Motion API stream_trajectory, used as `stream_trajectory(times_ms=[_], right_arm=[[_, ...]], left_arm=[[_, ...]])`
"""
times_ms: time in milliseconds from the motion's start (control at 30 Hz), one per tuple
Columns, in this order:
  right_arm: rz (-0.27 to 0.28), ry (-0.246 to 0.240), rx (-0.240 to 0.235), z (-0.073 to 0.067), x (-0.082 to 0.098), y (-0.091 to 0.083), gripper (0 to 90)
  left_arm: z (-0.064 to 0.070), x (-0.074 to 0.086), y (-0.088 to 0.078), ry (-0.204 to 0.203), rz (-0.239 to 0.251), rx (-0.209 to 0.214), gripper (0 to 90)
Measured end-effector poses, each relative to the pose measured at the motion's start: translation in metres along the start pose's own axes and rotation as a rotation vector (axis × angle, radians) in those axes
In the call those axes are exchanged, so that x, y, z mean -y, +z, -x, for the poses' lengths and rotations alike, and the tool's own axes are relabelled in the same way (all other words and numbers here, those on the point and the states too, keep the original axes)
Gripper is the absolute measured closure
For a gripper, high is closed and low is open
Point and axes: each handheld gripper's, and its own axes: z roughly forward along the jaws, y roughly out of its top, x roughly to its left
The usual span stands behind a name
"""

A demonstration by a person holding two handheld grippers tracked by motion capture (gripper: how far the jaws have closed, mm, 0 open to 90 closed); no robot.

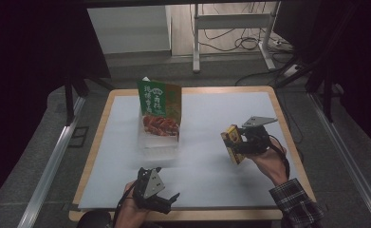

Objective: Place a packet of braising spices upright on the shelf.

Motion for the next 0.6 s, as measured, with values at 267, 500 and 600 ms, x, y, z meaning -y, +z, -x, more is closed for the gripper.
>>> stream_trajectory(times_ms=[267, 500, 600], right_arm=[[0.051, -0.011, -0.011, -0.005, -0.006, -0.001, 31.9], [0.082, -0.024, -0.015, -0.009, -0.011, -0.001, 31.9], [0.094, -0.031, -0.015, -0.010, -0.013, -0.001, 31.9]], left_arm=[[-0.004, 0.001, -0.003, -0.018, 0.006, -0.002, 0.0], [-0.004, 0.001, -0.004, -0.018, 0.006, -0.003, 0.0], [-0.003, 0.001, -0.003, -0.022, 0.007, 0.000, 0.0]])
